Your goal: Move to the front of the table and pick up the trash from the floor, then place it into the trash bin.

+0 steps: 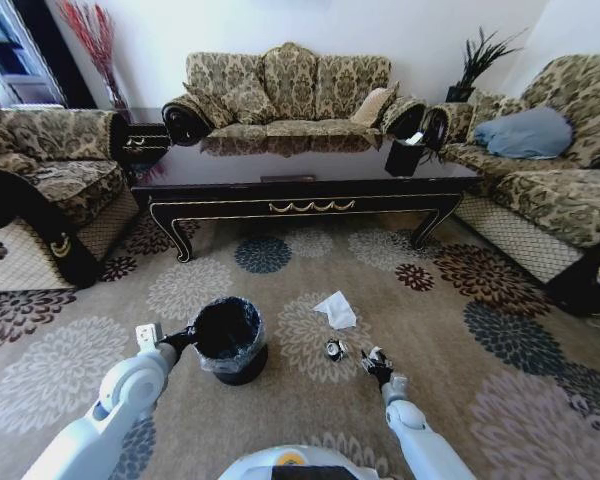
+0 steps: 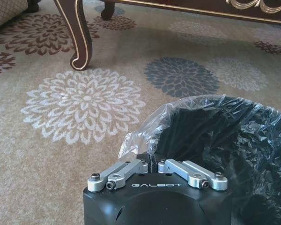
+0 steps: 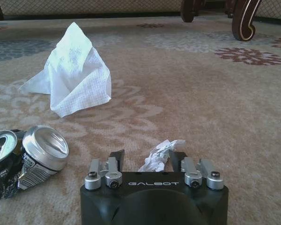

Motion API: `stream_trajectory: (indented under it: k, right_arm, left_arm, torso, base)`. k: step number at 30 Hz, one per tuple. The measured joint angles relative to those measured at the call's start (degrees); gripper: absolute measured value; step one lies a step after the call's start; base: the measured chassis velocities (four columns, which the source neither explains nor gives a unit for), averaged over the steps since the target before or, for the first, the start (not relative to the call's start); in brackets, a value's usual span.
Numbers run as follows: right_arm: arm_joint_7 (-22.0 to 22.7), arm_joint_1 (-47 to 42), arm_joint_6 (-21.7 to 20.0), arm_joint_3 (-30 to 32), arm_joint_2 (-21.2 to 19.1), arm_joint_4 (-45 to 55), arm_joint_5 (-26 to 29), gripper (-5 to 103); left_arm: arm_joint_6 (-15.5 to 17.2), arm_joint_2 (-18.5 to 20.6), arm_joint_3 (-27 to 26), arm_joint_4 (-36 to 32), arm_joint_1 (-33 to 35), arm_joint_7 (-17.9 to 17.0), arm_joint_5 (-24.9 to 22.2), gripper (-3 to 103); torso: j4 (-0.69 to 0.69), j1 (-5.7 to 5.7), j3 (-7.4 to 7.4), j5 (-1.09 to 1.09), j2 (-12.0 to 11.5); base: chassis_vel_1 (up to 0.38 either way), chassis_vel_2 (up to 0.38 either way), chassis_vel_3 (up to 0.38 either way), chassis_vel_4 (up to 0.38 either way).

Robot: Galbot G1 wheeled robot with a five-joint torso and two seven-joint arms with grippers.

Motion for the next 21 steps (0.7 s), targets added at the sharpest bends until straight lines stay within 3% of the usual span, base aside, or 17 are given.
stream_trajectory:
  k: [5, 7, 8, 9, 14, 21]
  right_arm:
    - [0.0, -0.4, 0.0, 0.4, 0.0, -0.6, -0.4, 35]
    - [0.0, -0.5, 0.1, 0.5, 0.0, -0.8, -0.6, 35]
    - [0.0, -0.6, 0.3, 0.7, 0.0, -0.8, -0.7, 24]
    - [0.0, -0.7, 0.3, 0.9, 0.1, -0.8, -0.8, 24]
    - [0.1, -1.2, 0.4, 1.6, 0.5, 0.1, -1.1, 3]
    - [0.3, -3.8, 0.1, 2.8, -0.7, 4.6, -0.2, 0]
  left_arm:
    - [0.1, 0.0, 0.1, -0.3, 0.1, -0.1, 0.0, 4]
    - [0.1, 0.0, 0.2, -0.4, 0.0, -0.2, -0.1, 4]
    - [0.1, 0.0, 0.1, -0.4, -0.2, -0.4, -0.4, 4]
    - [0.1, 0.0, 0.1, -0.5, -0.2, -0.6, -0.8, 4]
    - [0.1, -0.1, 0.1, -0.7, -0.1, -1.1, -1.1, 4]
    - [0.3, 0.1, 1.1, -2.2, -0.4, -1.5, -0.9, 4]
  torso:
    - [0.01, 0.0, 0.0, 0.0, 0.0]
    - [0.01, 0.0, 0.0, 0.01, 0.0]
    - [0.0, 0.0, 0.0, 0.0, 0.0]
    - [0.0, 0.0, 0.0, 0.0, 0.0]
    - [0.01, 0.0, 0.0, 0.0, 0.0]
    - [0.01, 0.0, 0.0, 0.01, 0.0]
  base:
    - [0.0, 0.0, 0.0, 0.0]
    - [0.0, 0.0, 0.0, 0.0]
    - [0.0, 0.0, 0.0, 0.0]
    - [0.0, 0.0, 0.0, 0.0]
    - [0.0, 0.0, 0.0, 0.0]
    - [0.0, 0.0, 0.0, 0.0]
